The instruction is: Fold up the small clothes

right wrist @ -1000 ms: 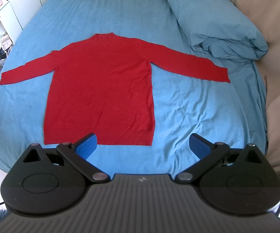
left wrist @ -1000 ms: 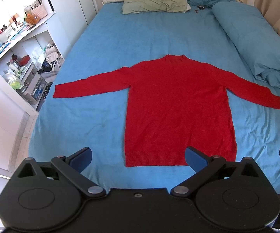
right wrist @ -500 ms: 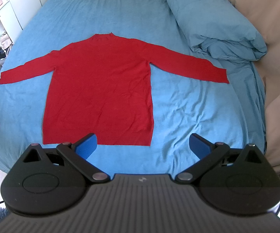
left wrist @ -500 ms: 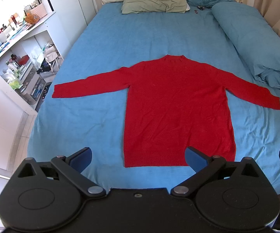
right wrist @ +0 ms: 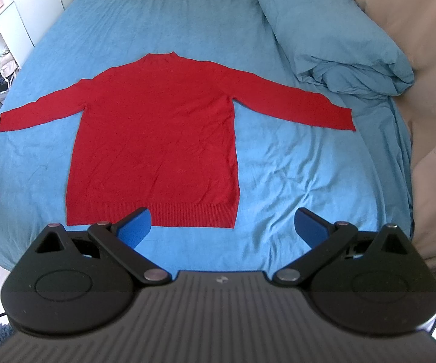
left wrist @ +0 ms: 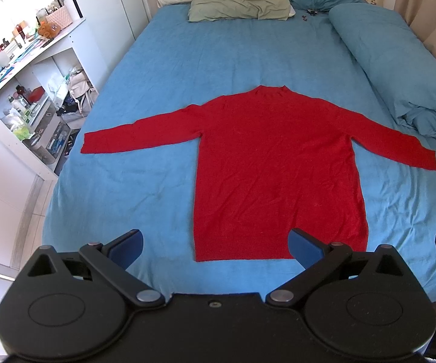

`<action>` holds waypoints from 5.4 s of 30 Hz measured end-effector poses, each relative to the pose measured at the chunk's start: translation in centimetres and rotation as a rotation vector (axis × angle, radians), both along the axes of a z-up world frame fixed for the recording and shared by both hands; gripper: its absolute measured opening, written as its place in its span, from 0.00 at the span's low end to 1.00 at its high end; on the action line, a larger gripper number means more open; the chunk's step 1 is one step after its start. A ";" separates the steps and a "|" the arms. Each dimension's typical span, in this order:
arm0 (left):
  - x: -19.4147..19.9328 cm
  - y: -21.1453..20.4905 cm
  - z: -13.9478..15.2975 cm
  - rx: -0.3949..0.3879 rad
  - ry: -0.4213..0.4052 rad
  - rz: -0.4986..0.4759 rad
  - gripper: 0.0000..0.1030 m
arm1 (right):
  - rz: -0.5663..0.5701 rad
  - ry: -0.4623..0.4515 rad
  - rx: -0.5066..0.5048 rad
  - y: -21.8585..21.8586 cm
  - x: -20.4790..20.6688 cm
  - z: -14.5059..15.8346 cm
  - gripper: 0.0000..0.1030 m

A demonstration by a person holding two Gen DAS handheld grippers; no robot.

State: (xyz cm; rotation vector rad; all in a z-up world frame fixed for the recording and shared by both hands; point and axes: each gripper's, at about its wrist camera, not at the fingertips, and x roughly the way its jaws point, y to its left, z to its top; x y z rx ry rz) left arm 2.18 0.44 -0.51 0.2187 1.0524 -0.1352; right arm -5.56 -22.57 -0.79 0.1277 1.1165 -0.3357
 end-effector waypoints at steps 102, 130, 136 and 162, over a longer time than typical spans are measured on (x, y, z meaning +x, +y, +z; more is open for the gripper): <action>39.5 -9.1 -31.9 -0.037 -0.122 0.055 0.99 | 0.457 -0.396 0.075 -4.0 40.2 -37.8 0.75; 43.1 -16.0 -35.4 -0.318 0.069 -0.061 0.58 | 0.134 -0.290 0.086 -14.6 32.2 -35.1 0.81; 41.6 -15.8 -35.3 -0.335 0.052 -0.174 0.73 | 0.142 -0.276 0.090 -14.3 32.4 -35.3 0.81; 42.6 -6.2 -32.1 -0.381 -0.149 0.166 0.04 | 0.161 -0.244 0.155 -12.8 32.0 -34.7 0.84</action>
